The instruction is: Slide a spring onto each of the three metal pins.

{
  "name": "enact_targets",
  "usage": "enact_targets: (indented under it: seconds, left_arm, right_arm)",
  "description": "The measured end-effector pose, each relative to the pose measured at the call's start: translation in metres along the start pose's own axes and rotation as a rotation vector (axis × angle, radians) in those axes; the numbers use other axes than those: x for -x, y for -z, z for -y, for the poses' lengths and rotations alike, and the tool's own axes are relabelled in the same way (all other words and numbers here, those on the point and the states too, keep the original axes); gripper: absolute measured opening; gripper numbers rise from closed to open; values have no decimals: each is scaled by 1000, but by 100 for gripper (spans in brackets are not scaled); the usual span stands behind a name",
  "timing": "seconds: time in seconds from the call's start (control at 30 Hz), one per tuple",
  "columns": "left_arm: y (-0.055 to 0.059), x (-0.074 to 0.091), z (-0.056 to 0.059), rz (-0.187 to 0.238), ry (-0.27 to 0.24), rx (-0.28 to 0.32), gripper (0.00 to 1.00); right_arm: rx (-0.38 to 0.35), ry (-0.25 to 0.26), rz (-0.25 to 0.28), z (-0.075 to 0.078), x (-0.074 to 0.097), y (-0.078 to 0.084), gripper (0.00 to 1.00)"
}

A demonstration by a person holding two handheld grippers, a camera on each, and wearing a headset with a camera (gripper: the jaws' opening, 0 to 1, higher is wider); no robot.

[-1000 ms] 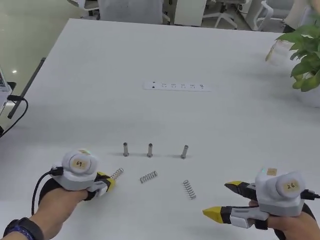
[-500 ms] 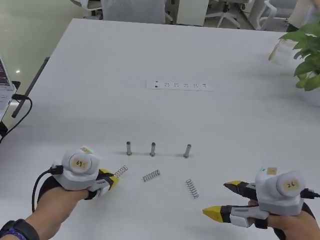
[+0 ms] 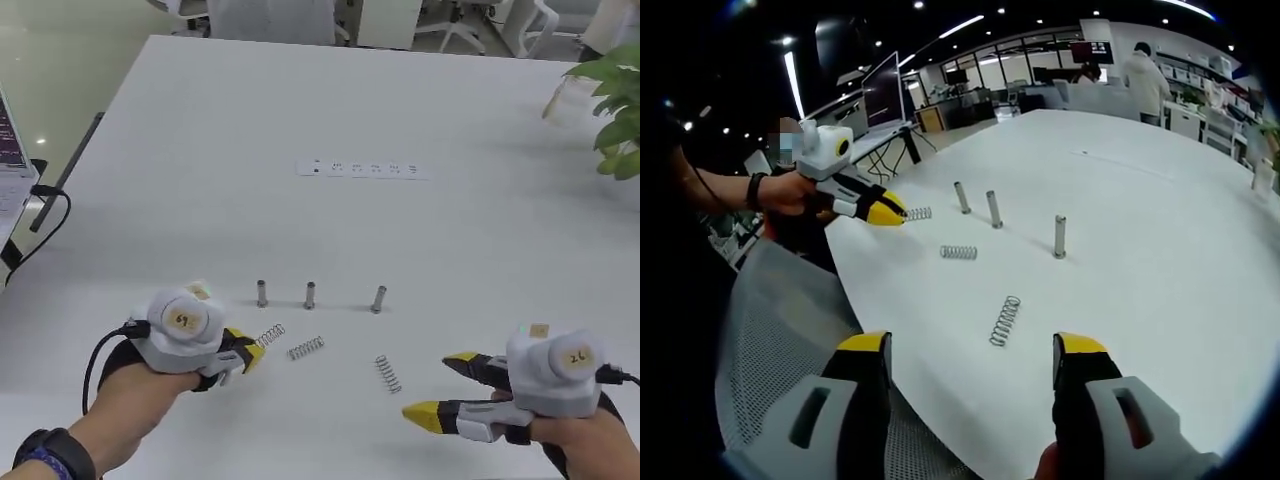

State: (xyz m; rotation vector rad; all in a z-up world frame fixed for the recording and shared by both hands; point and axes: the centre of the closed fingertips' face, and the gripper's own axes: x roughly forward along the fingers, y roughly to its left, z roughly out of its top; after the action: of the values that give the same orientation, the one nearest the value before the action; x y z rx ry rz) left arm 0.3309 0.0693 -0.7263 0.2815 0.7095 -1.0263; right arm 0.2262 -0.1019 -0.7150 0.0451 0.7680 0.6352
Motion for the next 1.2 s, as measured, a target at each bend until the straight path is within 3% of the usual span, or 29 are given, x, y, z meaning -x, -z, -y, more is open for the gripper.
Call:
enact_targets:
  seconds: [0.3,0.5,0.93,1.1,1.2]
  left_arm:
    - [-23,-6,22,27,50,-52,2]
    - [-34,-8,44,45,91,-76,2]
    - [-48,-15,91,52,186,-164,2]
    - [-51,-18,102,52,211,-184,2]
    - [-53,-19,107,53,223,-196,2]
  right_arm:
    - [17,-21,6,1,-8,-10,63]
    - [31,-40,12,-3,-15,-18,63]
    - [44,-77,45,-9,-21,-33,57]
    - [47,-88,55,-12,-21,-36,53]
    - [45,-102,78,-14,-19,-40,46]
